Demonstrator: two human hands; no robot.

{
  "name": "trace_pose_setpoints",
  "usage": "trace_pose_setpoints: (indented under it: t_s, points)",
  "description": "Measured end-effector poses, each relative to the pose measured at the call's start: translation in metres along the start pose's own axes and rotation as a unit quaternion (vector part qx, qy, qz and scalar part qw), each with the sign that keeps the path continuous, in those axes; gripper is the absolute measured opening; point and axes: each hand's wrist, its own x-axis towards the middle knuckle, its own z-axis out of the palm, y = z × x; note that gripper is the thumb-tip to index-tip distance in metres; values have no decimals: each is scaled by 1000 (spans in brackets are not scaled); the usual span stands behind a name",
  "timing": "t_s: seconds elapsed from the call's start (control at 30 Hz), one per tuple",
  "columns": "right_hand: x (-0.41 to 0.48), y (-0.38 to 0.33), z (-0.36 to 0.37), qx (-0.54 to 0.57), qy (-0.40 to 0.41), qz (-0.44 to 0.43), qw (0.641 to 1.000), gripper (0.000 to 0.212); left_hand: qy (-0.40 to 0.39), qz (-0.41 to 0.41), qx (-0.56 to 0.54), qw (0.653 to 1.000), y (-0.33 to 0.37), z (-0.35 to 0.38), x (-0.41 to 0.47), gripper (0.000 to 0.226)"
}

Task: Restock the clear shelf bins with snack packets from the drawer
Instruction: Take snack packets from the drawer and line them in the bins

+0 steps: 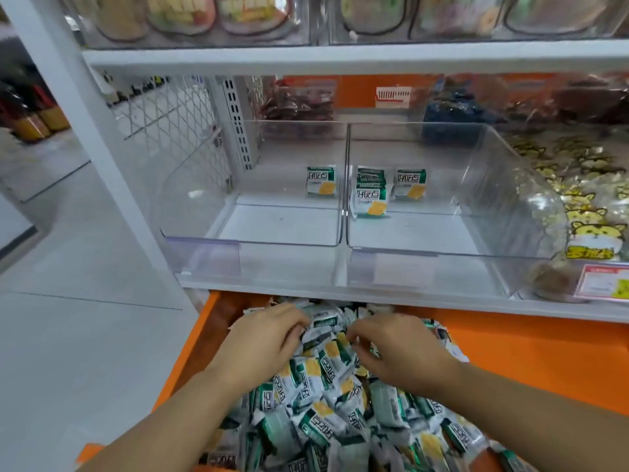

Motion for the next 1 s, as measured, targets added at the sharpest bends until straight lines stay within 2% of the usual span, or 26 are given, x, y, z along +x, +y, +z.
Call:
trace_pose_setpoints:
  t_s: [0.1, 0.2, 0.3, 0.4, 0.47, 0.57, 0.7, 0.83, 1.0]
  points:
    - [6, 15, 36, 5, -111, 84, 990, 26, -99, -46, 17, 994, -20, 17, -3, 25]
    - [16, 26, 66, 15, -160, 145, 976, 44, -181, -78, 36, 980, -36, 31, -1, 27]
    - [23, 32, 98, 37, -155, 200, 967, 61, -267, -81, 61, 958, -46, 51, -1, 34]
    - [22, 33, 125, 72, -130, 244, 958, 67, -316, -46, 70, 945, -48, 71, -4, 43]
    - [19, 32, 137, 56, -122, 257, 957, 72, -344, -31, 82, 935, -49, 84, -8, 53]
    - [22, 31, 141, 24, -114, 264, 957, 83, -376, -36, 100, 921, -52, 96, -11, 63]
    - [29, 32, 135, 58, -162, 275, 946, 89, -375, -37, 98, 921, -55, 101, -7, 61]
    - [32, 30, 132, 56, -232, 260, 936, 77, -379, -36, 105, 919, -57, 100, -7, 60]
    - [29, 26, 104, 58, -259, 229, 937, 64, -374, -22, 127, 918, -44, 83, -3, 62]
